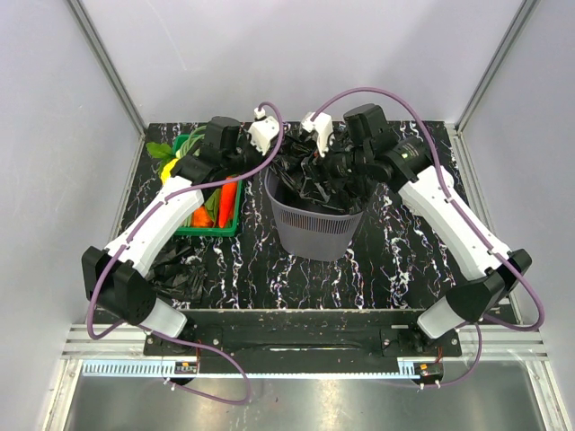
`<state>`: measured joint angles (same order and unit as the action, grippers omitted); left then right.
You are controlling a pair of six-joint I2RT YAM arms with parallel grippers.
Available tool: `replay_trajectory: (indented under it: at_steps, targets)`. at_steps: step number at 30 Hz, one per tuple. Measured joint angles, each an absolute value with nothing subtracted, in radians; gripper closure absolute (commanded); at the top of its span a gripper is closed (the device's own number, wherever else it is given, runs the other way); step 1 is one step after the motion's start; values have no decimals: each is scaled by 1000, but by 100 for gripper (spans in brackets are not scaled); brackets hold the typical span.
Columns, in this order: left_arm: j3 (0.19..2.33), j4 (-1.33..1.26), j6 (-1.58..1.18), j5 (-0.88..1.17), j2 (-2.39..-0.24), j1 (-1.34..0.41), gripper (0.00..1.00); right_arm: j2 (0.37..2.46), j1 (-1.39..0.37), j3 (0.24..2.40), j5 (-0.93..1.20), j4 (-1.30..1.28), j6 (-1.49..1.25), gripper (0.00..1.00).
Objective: Put the trash bags into the trash bin
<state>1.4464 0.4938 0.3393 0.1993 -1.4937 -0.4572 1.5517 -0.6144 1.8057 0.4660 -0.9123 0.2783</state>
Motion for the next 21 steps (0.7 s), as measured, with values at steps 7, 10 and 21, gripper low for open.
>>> replay_trajectory:
  at_steps: [7,10,21]
  targets:
    - [1446,485,339,199,-1494,-457,99,1568,-620,1793,474,-908,271,34]
    - [1446,477,339,199,-1494,-457,99,1577,-623,1789,486,-906,268,40]
    - [1446,476,339,199,-1494,-457,99,1585,-635,1789,501,-907,266,83]
